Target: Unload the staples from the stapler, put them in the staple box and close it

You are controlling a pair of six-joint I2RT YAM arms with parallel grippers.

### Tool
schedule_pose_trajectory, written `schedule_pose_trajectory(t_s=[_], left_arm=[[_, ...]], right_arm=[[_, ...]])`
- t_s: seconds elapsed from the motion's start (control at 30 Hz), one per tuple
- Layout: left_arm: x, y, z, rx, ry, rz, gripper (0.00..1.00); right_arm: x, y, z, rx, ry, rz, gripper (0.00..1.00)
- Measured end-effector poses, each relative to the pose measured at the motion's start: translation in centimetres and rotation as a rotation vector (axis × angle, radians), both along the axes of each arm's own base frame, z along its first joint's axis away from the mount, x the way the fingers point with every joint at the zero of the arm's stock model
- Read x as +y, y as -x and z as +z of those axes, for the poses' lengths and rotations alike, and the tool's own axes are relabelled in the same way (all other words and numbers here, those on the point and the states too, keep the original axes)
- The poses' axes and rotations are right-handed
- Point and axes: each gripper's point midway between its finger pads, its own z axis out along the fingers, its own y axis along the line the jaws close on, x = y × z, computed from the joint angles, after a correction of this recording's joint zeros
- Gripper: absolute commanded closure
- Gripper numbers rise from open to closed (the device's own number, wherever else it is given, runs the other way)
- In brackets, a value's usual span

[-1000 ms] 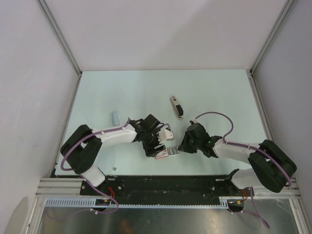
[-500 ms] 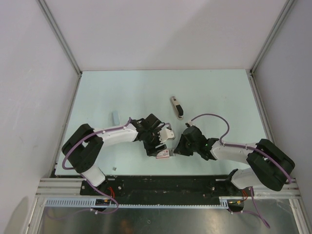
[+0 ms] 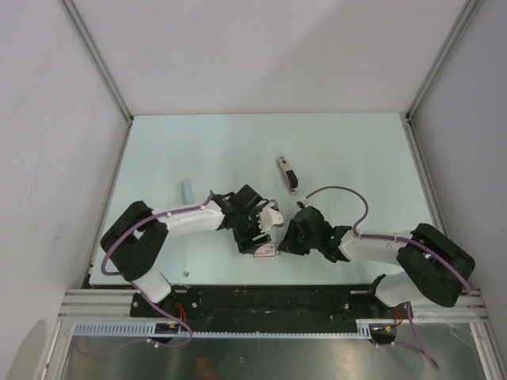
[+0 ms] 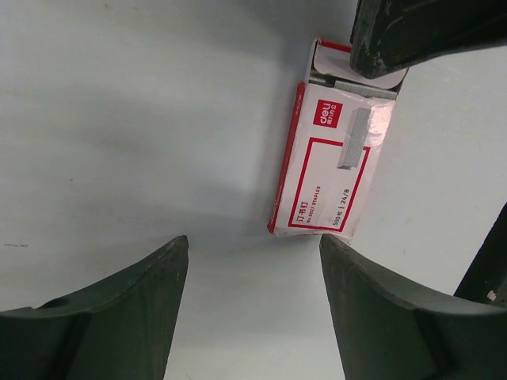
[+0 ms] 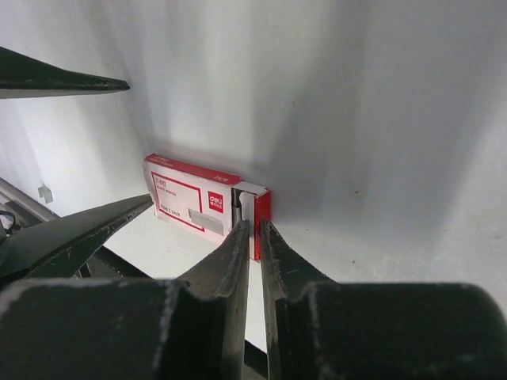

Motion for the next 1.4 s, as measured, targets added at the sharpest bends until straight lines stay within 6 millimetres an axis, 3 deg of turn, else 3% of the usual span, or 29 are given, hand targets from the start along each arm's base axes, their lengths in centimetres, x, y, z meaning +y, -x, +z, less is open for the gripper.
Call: schedule_pose_trajectory(t_s=[0.37,0.9,1.03,1.13,1.17,1.2,1.27,1.4], left_arm=[[0.0,0.0,0.0,-0.001,0.0,0.0,0.27],[0.0,0.0,0.0,-0.002,-0.002,0.0,0.27],[0.0,0.0,0.1,-0.006,-0.003,0.001,0.22],[0.3,-0.2,0.3,-0.015,-0.017,0.009,0.19],[0.4,-0.3,0.7,-0.018,-0.02,0.014,0.18],[0.4,-0.7,1.3,-0.027,-0.019,0.022,0.17],[0.2,-1.6,3.1,-0.057,0.0,0.044,0.14],[0.1,-5.0,9.9,-0.172,0.103,0.133,0.07]], right_arm=[[0.9,0.2,0.0,0.003,-0.028,0.019,0.81],[1.0,0.4,0.1,0.01,-0.038,0.033,0.69],[0.2,0.0,0.8,0.001,-0.037,0.028,0.54],[-1.0,-0.7,1.5,-0.016,-0.027,0.008,0.27],[-1.5,-1.0,1.9,-0.025,-0.024,0.0,0.14],[-2.0,-1.3,2.3,-0.036,-0.024,-0.008,0.07],[-2.9,-1.8,3.2,-0.064,-0.024,-0.021,0.02],[-4.6,-2.9,5.3,-0.131,-0.003,-0.028,0.01]])
